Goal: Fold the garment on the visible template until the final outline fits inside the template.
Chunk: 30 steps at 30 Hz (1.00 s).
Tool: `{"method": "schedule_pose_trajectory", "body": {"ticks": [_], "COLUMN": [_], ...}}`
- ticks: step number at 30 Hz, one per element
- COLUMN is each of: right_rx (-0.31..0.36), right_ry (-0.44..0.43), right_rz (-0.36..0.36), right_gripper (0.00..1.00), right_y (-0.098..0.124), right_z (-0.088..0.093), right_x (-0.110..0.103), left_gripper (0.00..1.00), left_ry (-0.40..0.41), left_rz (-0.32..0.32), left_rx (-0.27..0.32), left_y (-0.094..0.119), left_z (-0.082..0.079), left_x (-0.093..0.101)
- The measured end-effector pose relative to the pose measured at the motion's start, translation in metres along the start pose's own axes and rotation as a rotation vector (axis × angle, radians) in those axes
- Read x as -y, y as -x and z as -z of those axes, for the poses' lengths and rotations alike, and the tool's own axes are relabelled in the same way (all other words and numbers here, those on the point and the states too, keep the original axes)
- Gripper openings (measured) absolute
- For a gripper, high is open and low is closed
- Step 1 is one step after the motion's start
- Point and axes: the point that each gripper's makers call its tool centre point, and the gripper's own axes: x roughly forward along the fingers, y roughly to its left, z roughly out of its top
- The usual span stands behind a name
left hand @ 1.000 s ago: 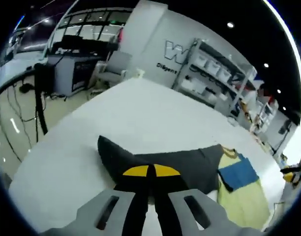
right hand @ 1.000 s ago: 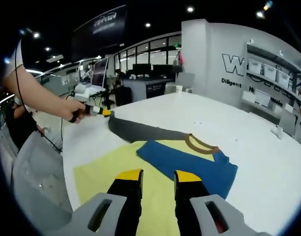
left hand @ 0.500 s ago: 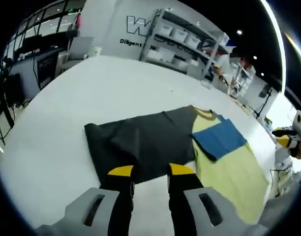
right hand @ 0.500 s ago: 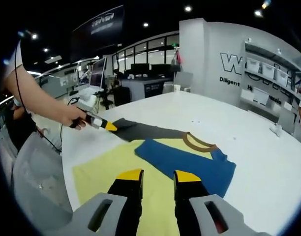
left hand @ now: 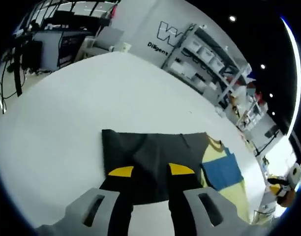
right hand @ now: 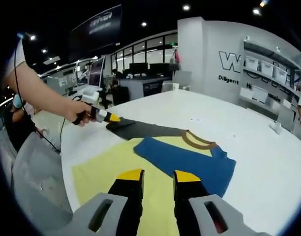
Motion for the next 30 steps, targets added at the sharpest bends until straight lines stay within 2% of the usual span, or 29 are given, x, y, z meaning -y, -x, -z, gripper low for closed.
{"method": "schedule_pose_trajectory", "body": {"ticks": [5, 9, 10, 12, 14, 16, 18, 21, 22, 30], "right_rx": [0.001, 0.0, 0.0, 0.0, 0.004, 0.008, 0.013, 0.018, 0.019, 0.037], "right_ry": [-0.005, -0.01, -0.012, -0.013, -0.017, -0.02, -0.024, -0.028, -0.029, -0.051], "right_rz": [0.008, 0.016, 0.018, 0.022, 0.026, 0.031, 0.035, 0.038, 0.039, 0.053], "right_gripper": [0.17, 0.17, 0.17, 0.17, 0.17, 0.17, 0.17, 0.17, 0.17, 0.17], "right_y": [0.002, 0.004, 0.005, 0.006, 0.008, 0.009, 0.011, 0.015, 0.015, 0.027], "right_z": [0.001, 0.003, 0.003, 0.004, 0.003, 0.003, 0.003, 0.004, 0.004, 0.01], "right_x": [0.001, 0.002, 0.003, 0.003, 0.004, 0.005, 0.005, 0.004, 0.004, 0.005], "left_gripper": [0.16, 0.0, 0.0, 0.0, 0.0, 0.0, 0.0, 0.0, 0.0, 0.0], "left_ry": [0.028, 0.044, 0.025, 0.031, -0.003, -0.017, -0.066, -0.066, -0.079, -0.151], "left_rz": [-0.016, -0.031, -0.042, -0.021, 0.0, 0.043, 0.082, 0.13, 0.161, 0.321], "left_rx": [-0.006, -0.008, 0.004, 0.004, 0.046, 0.078, 0.111, 0.148, 0.164, 0.199], "left_y": [-0.006, -0.007, -0.007, -0.004, 0.0, 0.003, 0.006, 0.007, 0.009, 0.012], "left_z": [0.0, 0.001, -0.002, -0.003, -0.013, -0.021, -0.03, -0.04, -0.044, -0.063], "left_x": [-0.004, -0.008, -0.011, -0.004, 0.003, 0.017, 0.031, 0.047, 0.059, 0.132]}}
